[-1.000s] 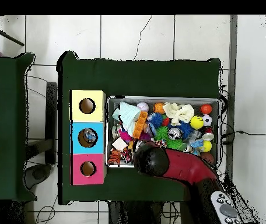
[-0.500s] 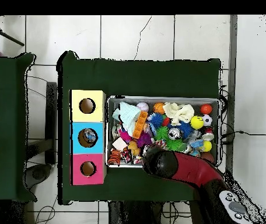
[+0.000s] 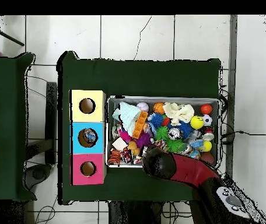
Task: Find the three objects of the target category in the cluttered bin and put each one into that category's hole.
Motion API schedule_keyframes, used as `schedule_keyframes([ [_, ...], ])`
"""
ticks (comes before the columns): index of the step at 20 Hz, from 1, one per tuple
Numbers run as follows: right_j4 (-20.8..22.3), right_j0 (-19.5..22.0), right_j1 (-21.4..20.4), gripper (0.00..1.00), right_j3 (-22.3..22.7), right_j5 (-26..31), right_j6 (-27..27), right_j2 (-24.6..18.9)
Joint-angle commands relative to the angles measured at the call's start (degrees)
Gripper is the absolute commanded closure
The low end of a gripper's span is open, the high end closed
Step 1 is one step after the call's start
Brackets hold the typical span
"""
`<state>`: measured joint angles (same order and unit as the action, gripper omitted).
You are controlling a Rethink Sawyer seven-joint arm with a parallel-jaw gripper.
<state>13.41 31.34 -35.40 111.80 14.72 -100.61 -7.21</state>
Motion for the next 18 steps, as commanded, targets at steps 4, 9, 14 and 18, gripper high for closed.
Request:
schedule_keyframes([
  [4, 3.01, -0.38, 2.75, 0.00, -0.15, -5.96, -4.67, -3.78],
  [9, 2.65, -1.48, 2.48, 0.00, -1.09, -4.63, -4.81, -2.75],
  [14, 1.05, -1.76, -1.41, 0.00, -0.37, -1.85, -5.53, -2.17],
  [18, -1.14, -2.32, -5.50, 0.00, -1.59, 4.64, -5.06, -1.38],
])
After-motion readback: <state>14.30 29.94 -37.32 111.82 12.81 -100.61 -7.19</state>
